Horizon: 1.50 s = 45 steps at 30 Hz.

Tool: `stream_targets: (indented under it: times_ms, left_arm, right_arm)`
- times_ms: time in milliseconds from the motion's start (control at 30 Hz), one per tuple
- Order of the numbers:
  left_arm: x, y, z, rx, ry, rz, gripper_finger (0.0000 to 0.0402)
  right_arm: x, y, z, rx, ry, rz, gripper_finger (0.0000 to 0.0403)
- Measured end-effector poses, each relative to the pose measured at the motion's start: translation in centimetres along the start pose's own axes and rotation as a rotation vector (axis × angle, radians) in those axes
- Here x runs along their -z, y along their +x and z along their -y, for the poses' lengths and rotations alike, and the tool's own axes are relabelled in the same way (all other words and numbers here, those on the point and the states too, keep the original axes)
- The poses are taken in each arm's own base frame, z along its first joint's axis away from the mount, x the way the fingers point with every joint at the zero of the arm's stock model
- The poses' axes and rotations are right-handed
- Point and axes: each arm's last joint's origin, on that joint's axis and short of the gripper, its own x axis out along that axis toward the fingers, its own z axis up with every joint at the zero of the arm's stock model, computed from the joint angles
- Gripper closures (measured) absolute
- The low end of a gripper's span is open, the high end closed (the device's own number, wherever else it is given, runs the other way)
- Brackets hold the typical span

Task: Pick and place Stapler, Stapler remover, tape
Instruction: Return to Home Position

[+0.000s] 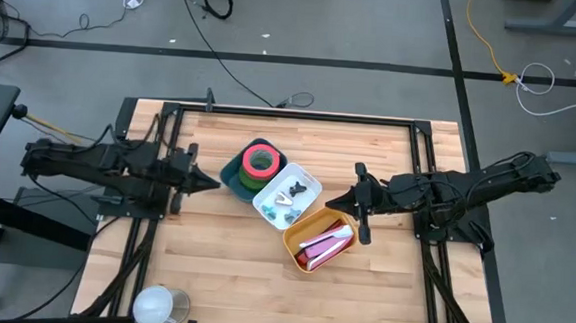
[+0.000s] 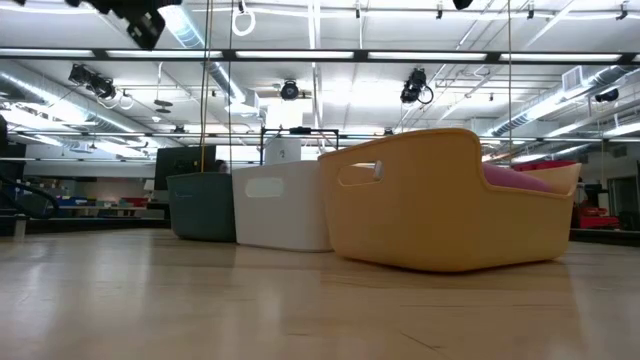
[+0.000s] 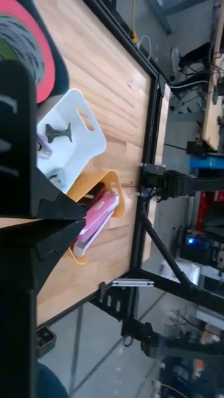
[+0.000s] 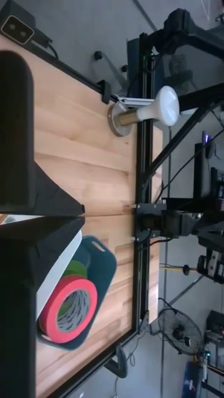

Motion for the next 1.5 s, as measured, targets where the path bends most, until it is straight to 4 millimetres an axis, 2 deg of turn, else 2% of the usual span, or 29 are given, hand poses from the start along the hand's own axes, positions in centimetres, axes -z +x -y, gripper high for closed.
stream_targets:
  times_ms: [200, 367, 567, 733, 1033, 1333, 1500]
  left_arm:
    - [2.8, -2.0, -0.5, 0.01, -0.012, 0.064, 0.0401]
    - [4.8, -2.6, -0.9, 0.022, -0.016, 0.176, 0.0401]
    - [7.2, -2.2, -1.3, 0.037, -0.013, 0.272, 0.0401]
    - [9.2, -1.5, -1.6, 0.034, -0.019, 0.28, 0.0401]
    - [11.2, -0.4, -2.4, -0.012, -0.018, 0.324, 0.0401]
    - [12.8, 0.1, -3.1, -0.039, -0.03, 0.253, 0.0401]
    - [13.1, 0.2, -3.4, -0.066, -0.032, 0.227, 0.0401]
  right_arm:
    - [0.0, 0.0, 0.0, 0.0, 0.0, -0.001, 0.039]
    - [0.0, 0.0, 0.0, 0.0, -0.001, -0.002, 0.039]
    - [0.1, 0.0, 0.0, 0.001, -0.003, -0.01, 0.039]
    - [0.1, 0.0, 0.0, 0.001, 0.0, -0.01, 0.039]
    - [0.1, 0.0, 0.0, 0.001, 0.026, -0.014, 0.039]
    - [0.2, 0.0, 0.0, 0.001, 0.027, -0.016, 0.039]
    - [0.2, 0.0, 0.0, 0.001, 0.026, -0.017, 0.039]
